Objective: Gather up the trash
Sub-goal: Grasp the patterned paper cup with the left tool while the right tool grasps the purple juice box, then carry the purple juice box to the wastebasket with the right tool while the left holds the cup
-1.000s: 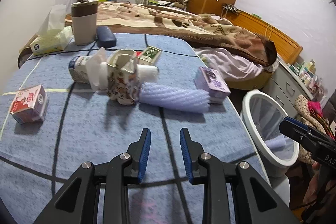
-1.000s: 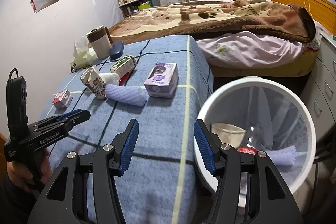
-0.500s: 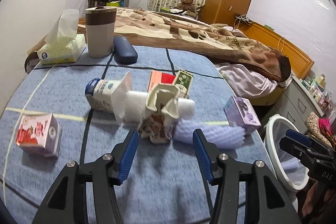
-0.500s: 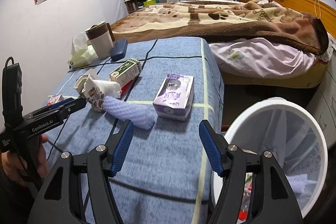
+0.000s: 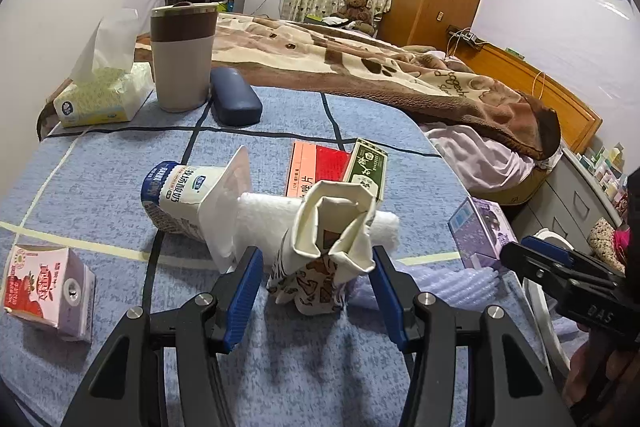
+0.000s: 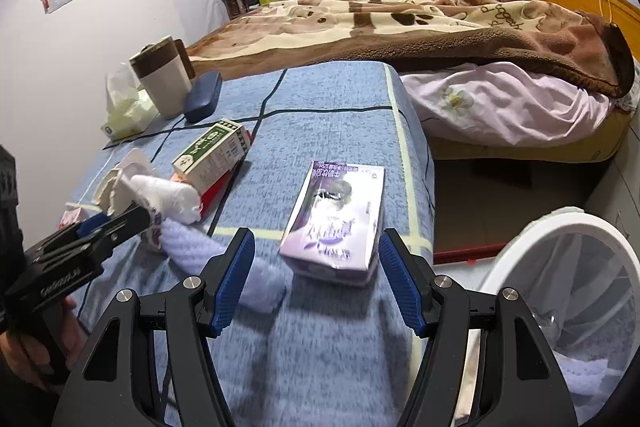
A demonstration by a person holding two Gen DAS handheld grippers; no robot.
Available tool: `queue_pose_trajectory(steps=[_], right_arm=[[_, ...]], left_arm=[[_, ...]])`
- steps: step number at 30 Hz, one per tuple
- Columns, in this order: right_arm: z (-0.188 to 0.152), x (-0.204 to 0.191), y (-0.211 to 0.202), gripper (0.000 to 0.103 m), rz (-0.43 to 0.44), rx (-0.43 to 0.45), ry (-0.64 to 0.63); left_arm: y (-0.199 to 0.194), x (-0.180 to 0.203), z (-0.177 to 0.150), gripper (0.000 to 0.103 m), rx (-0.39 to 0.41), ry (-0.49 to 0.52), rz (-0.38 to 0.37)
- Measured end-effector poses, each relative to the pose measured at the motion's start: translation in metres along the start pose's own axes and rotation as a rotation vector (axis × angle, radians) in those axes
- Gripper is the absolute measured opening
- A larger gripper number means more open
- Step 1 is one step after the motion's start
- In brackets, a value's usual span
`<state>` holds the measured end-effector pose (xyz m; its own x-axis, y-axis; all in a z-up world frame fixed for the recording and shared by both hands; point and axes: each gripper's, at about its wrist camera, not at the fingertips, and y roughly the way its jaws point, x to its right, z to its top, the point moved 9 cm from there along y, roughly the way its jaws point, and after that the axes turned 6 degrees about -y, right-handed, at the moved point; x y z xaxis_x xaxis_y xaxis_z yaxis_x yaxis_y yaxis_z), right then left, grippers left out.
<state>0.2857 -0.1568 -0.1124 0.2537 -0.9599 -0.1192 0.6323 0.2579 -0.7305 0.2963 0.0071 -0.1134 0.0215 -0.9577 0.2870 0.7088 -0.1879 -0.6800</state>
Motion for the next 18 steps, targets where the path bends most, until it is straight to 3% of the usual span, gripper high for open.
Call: queue_pose_trajectory(steps=[3, 7, 9, 18], right_arm=[[-0.001, 0.003, 0.008, 0.066, -0.015, -0.016, 0.010], [-0.004, 0.006, 0.013, 0.066, -0.011, -0.035, 0.027], [-0.003, 0.006, 0.012, 0.062, -0.003, -0.026, 0.032], [0.000, 0.004, -0.010, 0.062, 0.024, 0.030, 0.024]], left_arm=[[0.005, -0.003, 0.000, 0.047, -0.001, -0.005, 0.002], [0.005, -0.003, 0.000, 0.046, 0.006, -0.004, -0.005], [0.004, -0.003, 0.000, 0.046, 0.009, -0.002, -0.005], [-0.015, -0.002, 0.001, 0.045, 0.039, 0.007, 0.024]])
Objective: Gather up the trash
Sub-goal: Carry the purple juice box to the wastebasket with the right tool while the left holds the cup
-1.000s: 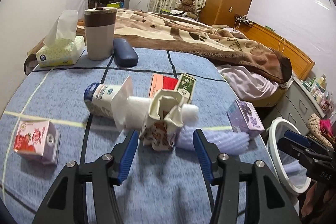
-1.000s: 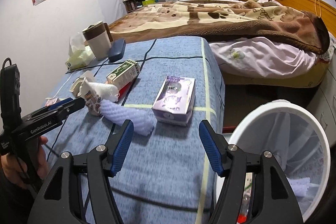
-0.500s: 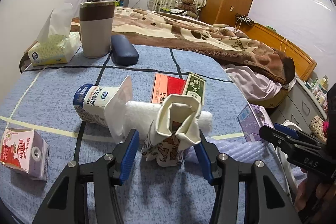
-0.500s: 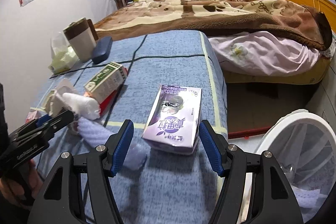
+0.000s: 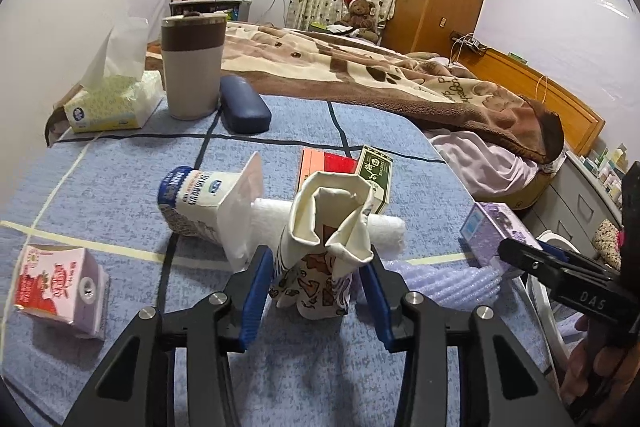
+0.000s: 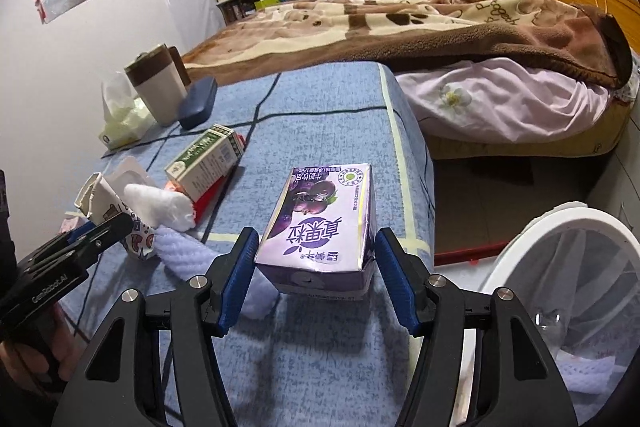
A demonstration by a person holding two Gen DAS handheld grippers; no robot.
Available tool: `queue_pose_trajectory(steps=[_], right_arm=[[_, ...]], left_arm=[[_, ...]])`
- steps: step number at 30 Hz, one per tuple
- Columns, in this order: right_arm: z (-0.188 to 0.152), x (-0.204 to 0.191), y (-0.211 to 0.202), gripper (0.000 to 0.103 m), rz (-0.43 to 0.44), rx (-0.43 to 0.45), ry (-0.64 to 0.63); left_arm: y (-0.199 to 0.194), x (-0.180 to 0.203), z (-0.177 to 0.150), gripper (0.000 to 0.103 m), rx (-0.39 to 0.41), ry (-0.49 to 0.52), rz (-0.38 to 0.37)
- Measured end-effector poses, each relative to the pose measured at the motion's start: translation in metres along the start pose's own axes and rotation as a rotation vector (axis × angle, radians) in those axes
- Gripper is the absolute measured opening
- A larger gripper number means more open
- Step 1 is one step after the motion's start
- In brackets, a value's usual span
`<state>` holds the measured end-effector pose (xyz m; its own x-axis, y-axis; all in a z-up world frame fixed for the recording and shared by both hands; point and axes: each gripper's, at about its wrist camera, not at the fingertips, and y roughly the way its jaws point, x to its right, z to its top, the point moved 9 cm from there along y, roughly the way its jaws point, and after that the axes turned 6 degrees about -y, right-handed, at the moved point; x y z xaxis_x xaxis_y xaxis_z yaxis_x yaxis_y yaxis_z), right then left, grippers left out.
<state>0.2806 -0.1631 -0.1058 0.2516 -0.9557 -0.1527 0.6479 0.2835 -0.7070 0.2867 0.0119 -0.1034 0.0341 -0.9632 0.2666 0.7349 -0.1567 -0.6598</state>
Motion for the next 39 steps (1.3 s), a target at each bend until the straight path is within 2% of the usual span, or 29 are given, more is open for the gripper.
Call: queue_pose_trajectory(steps=[11, 22, 32, 39], right_arm=[[-0.008, -0.006, -0.039, 0.061, 0.034, 0.052, 0.003], [-0.033, -0.010, -0.079, 0.062, 0.055, 0.075, -0.004], [-0.049, -0.005, -0.095, 0.062, 0.055, 0.076, 0.005], [-0.051, -0.002, -0.099, 0.062, 0.054, 0.089, 0.010]], left_arm=[[-0.042, 0.010, -0.008, 0.045, 0.026, 0.014, 0.010], [-0.084, 0.037, -0.038, 0.045, 0.018, 0.025, -0.030], [-0.101, 0.056, -0.062, 0.045, -0.002, 0.050, -0.061], [-0.103, 0.067, -0.065, 0.045, -0.008, 0.068, -0.070]])
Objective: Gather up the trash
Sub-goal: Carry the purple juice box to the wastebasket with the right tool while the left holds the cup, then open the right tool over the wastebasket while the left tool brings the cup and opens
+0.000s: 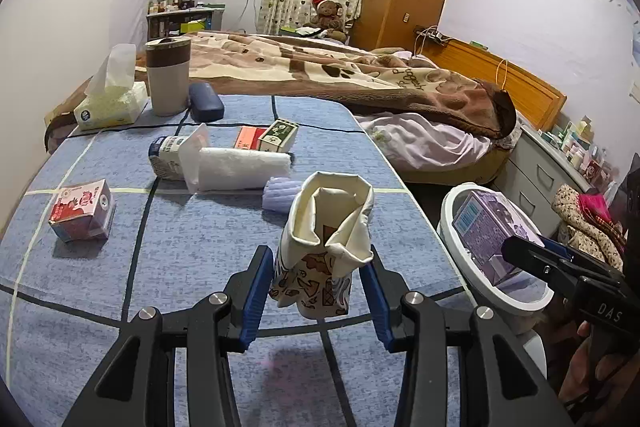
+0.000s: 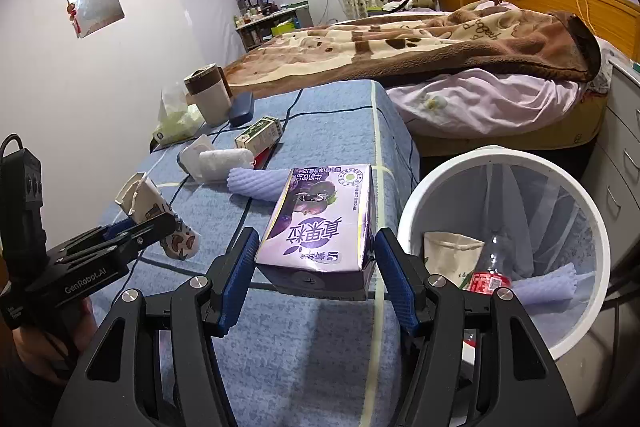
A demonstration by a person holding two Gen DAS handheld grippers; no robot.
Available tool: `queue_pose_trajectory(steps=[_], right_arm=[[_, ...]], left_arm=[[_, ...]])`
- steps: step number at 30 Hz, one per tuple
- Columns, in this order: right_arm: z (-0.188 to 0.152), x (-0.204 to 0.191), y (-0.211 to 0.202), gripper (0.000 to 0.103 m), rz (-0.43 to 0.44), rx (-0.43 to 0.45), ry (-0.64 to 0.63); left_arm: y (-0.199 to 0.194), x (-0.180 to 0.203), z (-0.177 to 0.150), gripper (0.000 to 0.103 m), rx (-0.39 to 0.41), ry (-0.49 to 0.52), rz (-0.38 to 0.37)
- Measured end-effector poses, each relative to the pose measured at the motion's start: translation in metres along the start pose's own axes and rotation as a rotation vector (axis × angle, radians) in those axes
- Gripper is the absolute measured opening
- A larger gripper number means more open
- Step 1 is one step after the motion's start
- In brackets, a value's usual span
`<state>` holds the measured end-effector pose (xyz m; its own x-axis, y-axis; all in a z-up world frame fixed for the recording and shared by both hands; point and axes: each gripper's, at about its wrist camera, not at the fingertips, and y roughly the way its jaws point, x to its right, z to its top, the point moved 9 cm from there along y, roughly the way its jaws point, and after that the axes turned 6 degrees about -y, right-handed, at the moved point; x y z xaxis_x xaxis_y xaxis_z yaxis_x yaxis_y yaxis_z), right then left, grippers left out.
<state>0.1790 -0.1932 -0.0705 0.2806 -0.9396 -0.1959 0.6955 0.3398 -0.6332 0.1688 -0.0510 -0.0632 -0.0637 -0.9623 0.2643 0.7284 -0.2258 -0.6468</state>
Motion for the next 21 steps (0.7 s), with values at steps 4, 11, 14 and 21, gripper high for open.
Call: queue_pose_trajectory(steps=[4, 11, 14, 21], right_arm=[[-0.002, 0.006, -0.002, 0.062, -0.004, 0.005, 0.013], [-0.006, 0.028, -0.012, 0.062, -0.037, 0.017, 0.047], [-0.009, 0.042, -0.018, 0.062, -0.061, 0.022, 0.071], [-0.016, 0.073, -0.031, 0.062, -0.123, 0.033, 0.129]], left_arm=[[0.003, 0.007, -0.001, 0.045, -0.007, 0.011, -0.004], [0.014, 0.030, -0.003, 0.045, -0.031, 0.046, -0.032], [0.022, 0.048, -0.003, 0.045, -0.044, 0.070, -0.060], [0.039, 0.095, -0.007, 0.045, -0.072, 0.133, -0.128]])
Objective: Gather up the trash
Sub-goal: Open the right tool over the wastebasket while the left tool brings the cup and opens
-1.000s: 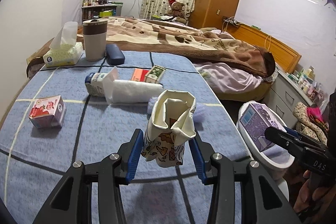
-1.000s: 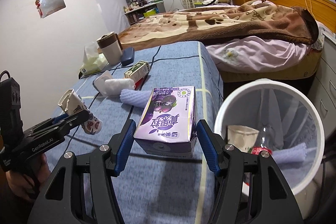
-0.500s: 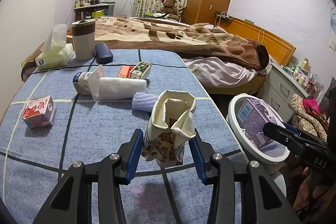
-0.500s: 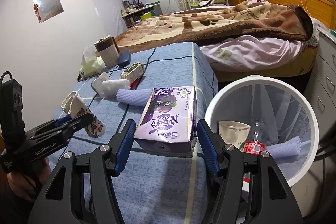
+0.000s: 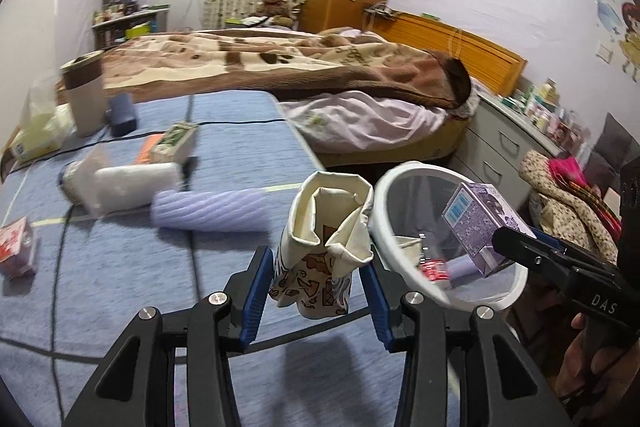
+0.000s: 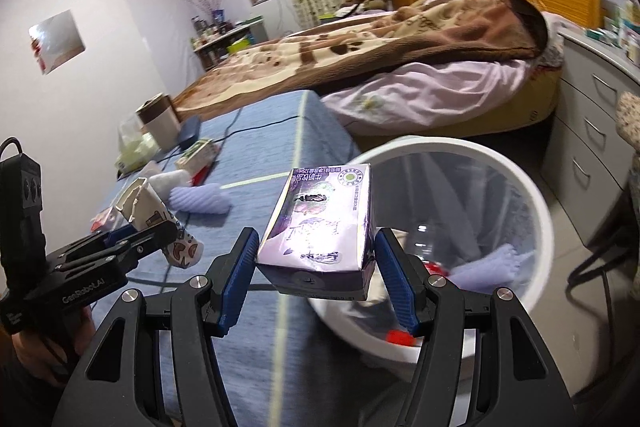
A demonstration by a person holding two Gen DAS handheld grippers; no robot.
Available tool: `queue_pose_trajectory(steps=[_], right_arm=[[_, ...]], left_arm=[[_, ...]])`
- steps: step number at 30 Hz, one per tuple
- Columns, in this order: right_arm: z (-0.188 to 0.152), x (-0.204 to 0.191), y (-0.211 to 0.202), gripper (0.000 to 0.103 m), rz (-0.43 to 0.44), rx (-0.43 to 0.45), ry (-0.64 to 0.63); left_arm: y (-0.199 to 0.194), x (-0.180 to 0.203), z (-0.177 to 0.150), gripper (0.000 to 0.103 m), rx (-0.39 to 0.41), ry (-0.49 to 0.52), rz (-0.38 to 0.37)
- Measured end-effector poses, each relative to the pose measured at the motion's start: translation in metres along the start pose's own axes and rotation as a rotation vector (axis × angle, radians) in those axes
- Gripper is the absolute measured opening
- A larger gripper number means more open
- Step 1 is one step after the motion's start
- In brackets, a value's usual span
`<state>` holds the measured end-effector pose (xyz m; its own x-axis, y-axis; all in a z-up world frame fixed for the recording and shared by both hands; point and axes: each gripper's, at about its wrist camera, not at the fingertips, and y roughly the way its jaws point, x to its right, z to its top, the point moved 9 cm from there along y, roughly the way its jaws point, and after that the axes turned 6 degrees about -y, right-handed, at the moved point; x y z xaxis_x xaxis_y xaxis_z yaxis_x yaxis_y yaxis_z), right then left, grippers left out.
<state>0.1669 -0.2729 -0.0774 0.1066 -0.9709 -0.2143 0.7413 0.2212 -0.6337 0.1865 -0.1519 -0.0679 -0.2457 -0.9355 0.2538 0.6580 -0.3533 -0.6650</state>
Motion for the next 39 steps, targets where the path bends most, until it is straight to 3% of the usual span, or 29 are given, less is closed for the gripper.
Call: queue_pose_trajectory(steps=[18, 30, 34, 39], right_arm=[[-0.020, 0.056, -0.006, 0.062, -0.078, -0.040, 0.093], [-0.029, 0.072, 0.001, 0.062, -0.110, -0.088, 0.124], [-0.028, 0.078, -0.002, 0.062, -0.112, -0.076, 0.143], [-0.024, 0.077, -0.006, 0.063, -0.117, -0.064, 0.135]], left_arm=[[0.053, 0.090, -0.003, 0.045, -0.076, 0.115, -0.150], [0.081, 0.106, -0.014, 0.046, -0.158, 0.124, -0.194], [0.080, 0.104, -0.012, 0.054, -0.147, 0.104, -0.211], [0.075, 0.099, -0.007, 0.055, -0.132, 0.089, -0.208]])
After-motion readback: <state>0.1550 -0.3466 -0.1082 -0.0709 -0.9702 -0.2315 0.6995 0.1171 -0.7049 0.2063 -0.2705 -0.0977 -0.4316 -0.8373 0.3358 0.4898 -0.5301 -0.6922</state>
